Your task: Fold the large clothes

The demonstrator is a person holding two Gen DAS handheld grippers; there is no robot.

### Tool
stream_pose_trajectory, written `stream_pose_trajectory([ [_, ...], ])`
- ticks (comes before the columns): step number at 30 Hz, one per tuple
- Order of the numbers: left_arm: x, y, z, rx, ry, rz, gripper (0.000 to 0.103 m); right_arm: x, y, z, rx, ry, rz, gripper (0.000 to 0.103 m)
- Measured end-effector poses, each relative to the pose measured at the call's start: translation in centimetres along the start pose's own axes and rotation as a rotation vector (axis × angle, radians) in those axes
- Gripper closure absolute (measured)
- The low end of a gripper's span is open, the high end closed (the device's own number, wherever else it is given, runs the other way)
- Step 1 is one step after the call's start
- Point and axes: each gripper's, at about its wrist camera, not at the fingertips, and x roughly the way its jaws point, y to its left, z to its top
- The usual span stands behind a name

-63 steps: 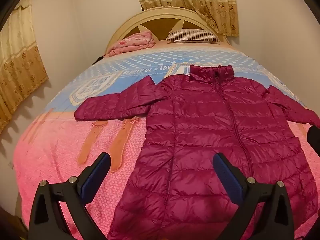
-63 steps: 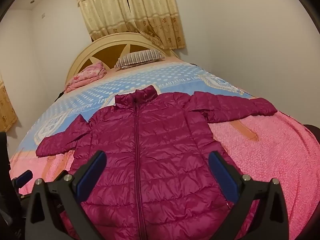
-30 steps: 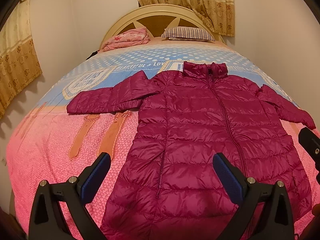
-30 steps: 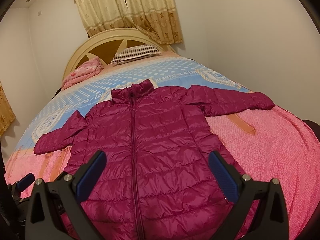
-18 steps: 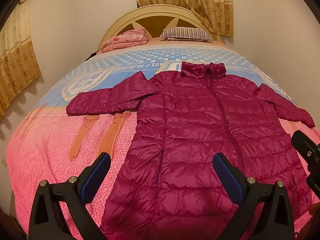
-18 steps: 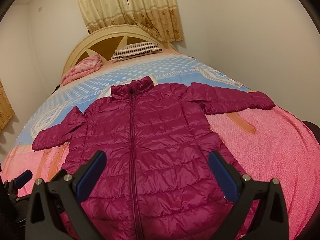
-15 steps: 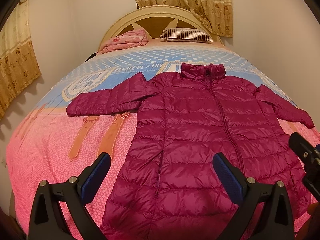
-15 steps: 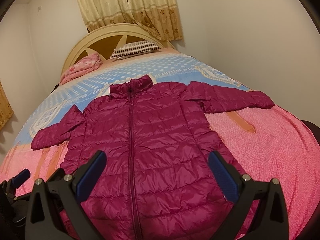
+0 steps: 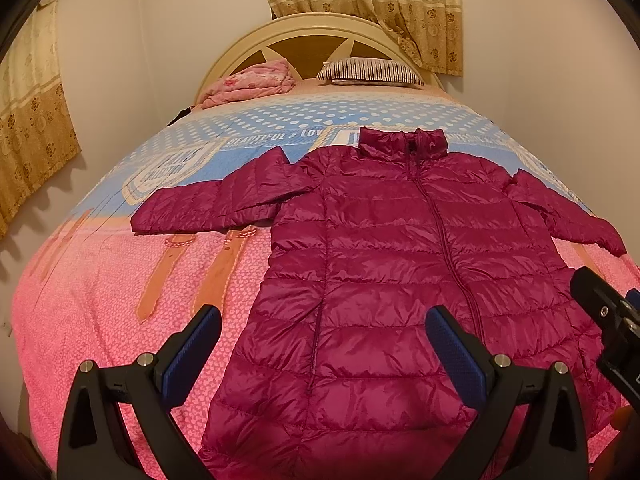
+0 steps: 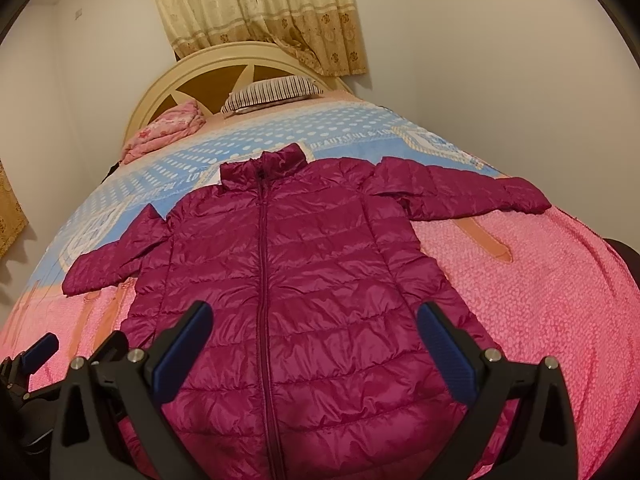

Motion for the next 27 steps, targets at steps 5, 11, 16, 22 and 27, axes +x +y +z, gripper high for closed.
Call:
stream_pose_trajectory([
  [5, 0.5, -0.2, -0.1, 0.004, 0.009, 0.000, 0.001, 0.2, -0.1, 0.0, -0.001, 0.004, -0.001, 0.000],
  [11, 1.2, -0.6, -0.2, 0.014, 0.025, -0.004, 0.001, 1.0, -0.2, -0.1, 0.003, 0.027, 0.003, 0.000],
  [16, 1.6, -0.7, -0.4, 0.023, 0.035, -0.004, 0.001, 1.4, -0.3, -0.2, 0.004, 0.037, 0.001, 0.000],
  [22, 1.8, -0.7, -0.5, 0.022, 0.038, -0.007, 0.001, 1.7, -0.3, -0.3, 0.004, 0.050, 0.003, 0.000],
  [27, 2.2, -0.7, -0.6, 0.021, 0.045, -0.008, 0.001, 1.9, -0.3, -0.2, -0.005, 0.054, -0.011, 0.000],
])
